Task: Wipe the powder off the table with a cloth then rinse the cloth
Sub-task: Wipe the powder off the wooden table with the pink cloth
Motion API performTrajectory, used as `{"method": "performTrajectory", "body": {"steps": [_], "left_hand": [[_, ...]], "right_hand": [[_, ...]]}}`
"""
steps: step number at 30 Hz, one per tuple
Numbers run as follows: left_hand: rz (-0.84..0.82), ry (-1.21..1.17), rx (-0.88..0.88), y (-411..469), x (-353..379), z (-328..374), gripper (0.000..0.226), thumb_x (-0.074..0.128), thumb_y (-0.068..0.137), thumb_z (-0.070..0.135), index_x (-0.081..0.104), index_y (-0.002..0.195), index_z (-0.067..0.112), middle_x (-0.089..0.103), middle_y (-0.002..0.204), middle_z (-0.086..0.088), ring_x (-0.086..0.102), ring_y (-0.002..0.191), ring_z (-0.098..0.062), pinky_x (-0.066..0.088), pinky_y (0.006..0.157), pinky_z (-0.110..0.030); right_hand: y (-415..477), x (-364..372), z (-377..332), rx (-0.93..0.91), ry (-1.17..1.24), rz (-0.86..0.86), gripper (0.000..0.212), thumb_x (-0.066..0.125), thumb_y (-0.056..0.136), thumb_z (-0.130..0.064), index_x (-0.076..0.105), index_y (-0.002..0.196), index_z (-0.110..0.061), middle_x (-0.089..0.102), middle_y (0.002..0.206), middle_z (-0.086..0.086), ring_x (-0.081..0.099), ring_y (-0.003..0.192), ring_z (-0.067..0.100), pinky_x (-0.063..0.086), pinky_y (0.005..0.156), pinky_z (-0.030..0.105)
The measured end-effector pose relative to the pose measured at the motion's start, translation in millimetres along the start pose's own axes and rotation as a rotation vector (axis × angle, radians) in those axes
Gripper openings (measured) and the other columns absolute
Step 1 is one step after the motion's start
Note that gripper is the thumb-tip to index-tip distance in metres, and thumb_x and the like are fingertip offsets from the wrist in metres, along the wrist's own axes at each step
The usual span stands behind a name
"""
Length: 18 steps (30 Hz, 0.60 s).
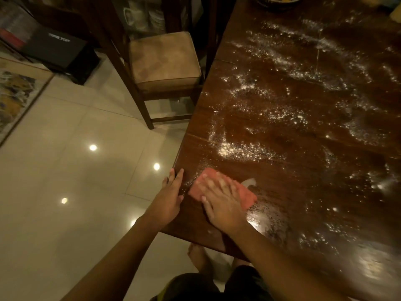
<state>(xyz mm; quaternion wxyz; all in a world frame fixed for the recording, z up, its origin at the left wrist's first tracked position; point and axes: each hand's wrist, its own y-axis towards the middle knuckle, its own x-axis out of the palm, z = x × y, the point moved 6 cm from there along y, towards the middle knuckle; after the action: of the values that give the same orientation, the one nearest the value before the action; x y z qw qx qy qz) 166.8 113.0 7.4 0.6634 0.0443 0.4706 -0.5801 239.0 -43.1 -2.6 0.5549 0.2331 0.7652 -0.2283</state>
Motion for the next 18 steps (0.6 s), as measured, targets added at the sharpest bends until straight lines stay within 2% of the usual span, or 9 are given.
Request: {"method": "performTrajectory", "body": {"steps": [2, 4, 8, 9, 10, 12, 15, 16, 18], "left_hand": [[0.009, -0.036, -0.001, 0, 0, -4, 0.081, 0.052, 0.098, 0.011, -0.001, 0.157, 0.024, -0.004, 0.165, -0.003, 0.003, 0.152, -0.027, 0.019, 0.122, -0.045], [0.015, -0.052, -0.002, -2, -1, -6, 0.081, 0.054, 0.098, 0.013, 0.000, 0.157, 0.022, -0.003, 0.165, -0.001, 0.005, 0.152, -0.024, 0.020, 0.122, -0.044], [0.033, -0.065, -0.002, -3, -3, -4, 0.080, 0.053, 0.098, 0.014, 0.000, 0.157, 0.023, -0.003, 0.165, 0.001, 0.005, 0.152, -0.022, 0.022, 0.121, -0.043], [0.041, -0.074, 0.003, -3, -3, -5, 0.080, 0.054, 0.098, 0.014, 0.000, 0.157, 0.022, -0.002, 0.165, 0.001, 0.006, 0.152, -0.021, 0.022, 0.121, -0.041], [0.051, -0.086, 0.019, -4, -3, -6, 0.081, 0.055, 0.097, 0.015, 0.001, 0.157, 0.021, 0.000, 0.165, 0.000, 0.009, 0.152, -0.021, 0.022, 0.121, -0.039], [0.077, -0.130, 0.065, -7, -7, -6, 0.083, 0.060, 0.094, 0.017, 0.006, 0.157, 0.019, 0.013, 0.164, 0.000, 0.021, 0.149, -0.017, 0.025, 0.119, -0.030], [0.133, -0.244, 0.068, -10, -22, -13, 0.078, 0.063, 0.088, 0.016, 0.022, 0.153, 0.027, 0.046, 0.144, 0.011, 0.050, 0.126, -0.007, 0.038, 0.104, -0.020], [0.143, -0.287, 0.048, -11, -26, -17, 0.074, 0.062, 0.088, 0.015, 0.026, 0.151, 0.032, 0.054, 0.135, 0.012, 0.056, 0.119, -0.007, 0.043, 0.099, -0.021], [0.146, -0.356, 0.008, -13, -28, -20, 0.066, 0.058, 0.090, 0.013, 0.032, 0.147, 0.037, 0.062, 0.123, 0.013, 0.061, 0.111, -0.007, 0.047, 0.094, -0.023]], "right_hand": [[-7, 4, -3, -0.258, -0.039, -0.073, 0.046, 0.038, 0.103, -0.041, 0.039, 0.149, -0.039, 0.030, 0.161, -0.013, 0.019, 0.152, 0.020, 0.013, 0.121, 0.048], [-5, 2, 18, -0.306, -0.057, -0.089, 0.044, 0.036, 0.104, -0.042, 0.039, 0.148, -0.042, 0.030, 0.160, -0.015, 0.017, 0.152, 0.015, 0.015, 0.122, 0.046], [28, -10, 36, 0.151, 0.028, 0.005, 0.050, 0.028, 0.104, -0.042, 0.028, 0.154, -0.040, 0.020, 0.163, -0.015, 0.003, 0.154, 0.016, 0.002, 0.124, 0.046], [35, -11, 24, 0.196, 0.058, 0.007, 0.051, 0.026, 0.103, -0.041, 0.026, 0.155, -0.040, 0.017, 0.164, -0.014, -0.001, 0.154, 0.016, -0.001, 0.124, 0.046], [38, -9, 9, 0.158, 0.065, -0.001, 0.052, 0.027, 0.103, -0.040, 0.027, 0.155, -0.038, 0.018, 0.164, -0.013, -0.001, 0.154, 0.017, 0.000, 0.124, 0.048], [33, -1, -10, -0.094, 0.022, -0.033, 0.050, 0.034, 0.103, -0.037, 0.034, 0.153, -0.037, 0.025, 0.163, -0.012, 0.009, 0.154, 0.018, 0.009, 0.123, 0.050], [15, 1, 11, -0.380, -0.038, -0.120, 0.044, 0.039, 0.103, -0.039, 0.040, 0.147, -0.043, 0.028, 0.160, -0.018, 0.012, 0.154, 0.015, 0.011, 0.122, 0.047], [16, 0, 21, -0.383, -0.061, -0.129, 0.044, 0.037, 0.104, -0.041, 0.039, 0.147, -0.046, 0.026, 0.160, -0.020, 0.009, 0.154, 0.014, 0.009, 0.123, 0.047], [30, -5, 30, -0.221, -0.075, -0.108, 0.045, 0.031, 0.104, -0.045, 0.034, 0.149, -0.049, 0.022, 0.161, -0.023, 0.001, 0.154, 0.014, 0.003, 0.123, 0.050]]}}
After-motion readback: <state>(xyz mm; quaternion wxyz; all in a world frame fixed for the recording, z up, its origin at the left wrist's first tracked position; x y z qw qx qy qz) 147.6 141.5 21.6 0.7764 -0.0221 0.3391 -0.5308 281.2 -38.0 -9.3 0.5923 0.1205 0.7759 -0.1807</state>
